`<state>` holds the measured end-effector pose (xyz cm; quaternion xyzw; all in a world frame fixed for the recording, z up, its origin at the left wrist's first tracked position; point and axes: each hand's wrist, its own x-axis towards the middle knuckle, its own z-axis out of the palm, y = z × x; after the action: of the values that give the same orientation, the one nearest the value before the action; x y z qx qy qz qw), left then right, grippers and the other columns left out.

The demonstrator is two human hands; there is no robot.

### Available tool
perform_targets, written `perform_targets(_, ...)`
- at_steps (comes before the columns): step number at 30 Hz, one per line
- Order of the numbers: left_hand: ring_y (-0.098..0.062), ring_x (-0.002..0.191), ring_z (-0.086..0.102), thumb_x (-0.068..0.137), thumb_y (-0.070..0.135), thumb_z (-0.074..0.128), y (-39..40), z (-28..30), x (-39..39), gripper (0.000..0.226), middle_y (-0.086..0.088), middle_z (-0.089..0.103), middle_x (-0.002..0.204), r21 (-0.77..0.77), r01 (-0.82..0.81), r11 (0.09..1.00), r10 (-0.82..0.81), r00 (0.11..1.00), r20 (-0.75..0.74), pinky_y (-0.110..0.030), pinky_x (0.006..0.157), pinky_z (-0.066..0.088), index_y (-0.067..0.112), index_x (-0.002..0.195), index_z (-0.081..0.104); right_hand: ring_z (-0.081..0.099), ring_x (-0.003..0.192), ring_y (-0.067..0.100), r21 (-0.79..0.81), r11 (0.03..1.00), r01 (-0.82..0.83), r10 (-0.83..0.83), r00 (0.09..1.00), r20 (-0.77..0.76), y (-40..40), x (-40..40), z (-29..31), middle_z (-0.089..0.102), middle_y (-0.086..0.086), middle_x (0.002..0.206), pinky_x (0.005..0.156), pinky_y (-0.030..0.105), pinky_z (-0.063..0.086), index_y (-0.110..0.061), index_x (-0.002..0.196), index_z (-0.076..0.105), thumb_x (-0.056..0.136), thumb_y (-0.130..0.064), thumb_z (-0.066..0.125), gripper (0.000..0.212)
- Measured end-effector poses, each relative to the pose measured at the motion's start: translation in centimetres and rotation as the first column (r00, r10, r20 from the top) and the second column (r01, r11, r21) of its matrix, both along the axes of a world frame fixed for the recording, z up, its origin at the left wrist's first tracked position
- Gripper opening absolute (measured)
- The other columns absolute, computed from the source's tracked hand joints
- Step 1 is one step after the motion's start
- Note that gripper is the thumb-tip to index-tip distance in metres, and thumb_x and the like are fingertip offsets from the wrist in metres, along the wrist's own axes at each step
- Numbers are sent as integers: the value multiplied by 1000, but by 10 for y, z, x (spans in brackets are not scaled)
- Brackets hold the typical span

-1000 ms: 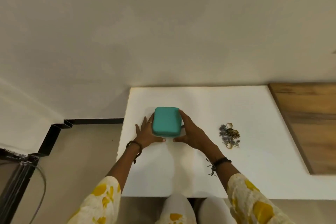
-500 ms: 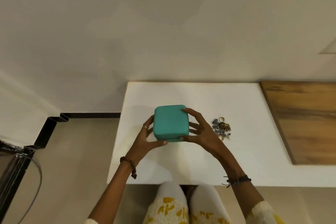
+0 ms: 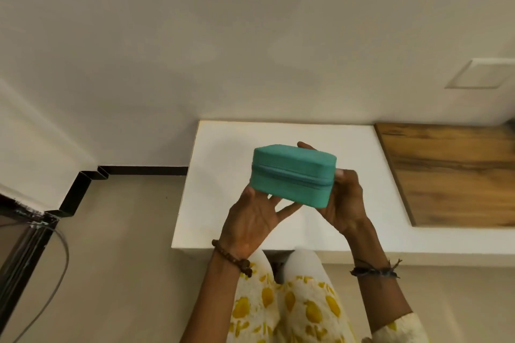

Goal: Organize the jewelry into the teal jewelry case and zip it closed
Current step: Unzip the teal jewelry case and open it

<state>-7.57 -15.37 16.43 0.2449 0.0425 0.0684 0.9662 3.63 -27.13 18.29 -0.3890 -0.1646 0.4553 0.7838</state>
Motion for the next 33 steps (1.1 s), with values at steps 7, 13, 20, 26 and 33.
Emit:
perform_targets(7, -21, 102, 64, 47, 22, 90, 12, 9, -8, 105, -5, 64, 115, 102, -62, 993, 60, 998, 26, -32, 73, 57, 24, 134, 32, 69, 79, 6, -237, 946, 220, -189, 971, 145, 4, -9, 11, 74, -10, 84, 64, 19, 55, -26, 89, 73, 99, -15, 31, 44)
perform_targets(13, -16, 104, 61, 35, 27, 93, 6, 2, -3, 118, -5, 51, 121, 262, -283, 923, 298, 954, -19, -30, 73, 58, 26, 135, 30, 60, 78, 16, -339, 864, 372, -313, 924, 218, 13, -17, -5, 69, -9, 77, 59, 23, 50, -21, 98, 56, 98, -21, 38, 18)
perform_targets(20, -12, 110, 56, 23, 47, 90, -3, -12, 8, 125, 8, 45, 123, 412, -435, 801, 517, 849, -109, -34, 87, 53, 38, 128, 23, 64, 104, 22, -337, 884, 325, -290, 945, 153, 18, -32, -6, 61, 0, 115, 81, 32, 58, -21, 116, 52, 73, -37, 63, 47)
perform_targets(26, -15, 97, 66, 40, 38, 89, -16, -11, 10, 102, -3, 59, 117, 124, -542, 831, 556, 815, -162, -28, 73, 57, 29, 129, 39, 60, 101, 8, -328, 777, 537, -422, 832, 360, 31, -58, -3, 51, -6, 113, 79, 23, 56, -22, 113, 38, 71, -23, 76, 56)
perform_targets(33, -18, 93, 62, 53, 28, 69, 30, -6, -4, 59, -3, 65, 100, 247, -272, 930, 331, 912, -242, -28, 67, 57, 13, 108, 57, 64, 89, 18, -381, 805, 455, -411, 890, 195, 13, -54, 7, 53, -2, 108, 67, 33, 58, -22, 114, 40, 67, -47, 72, 62)
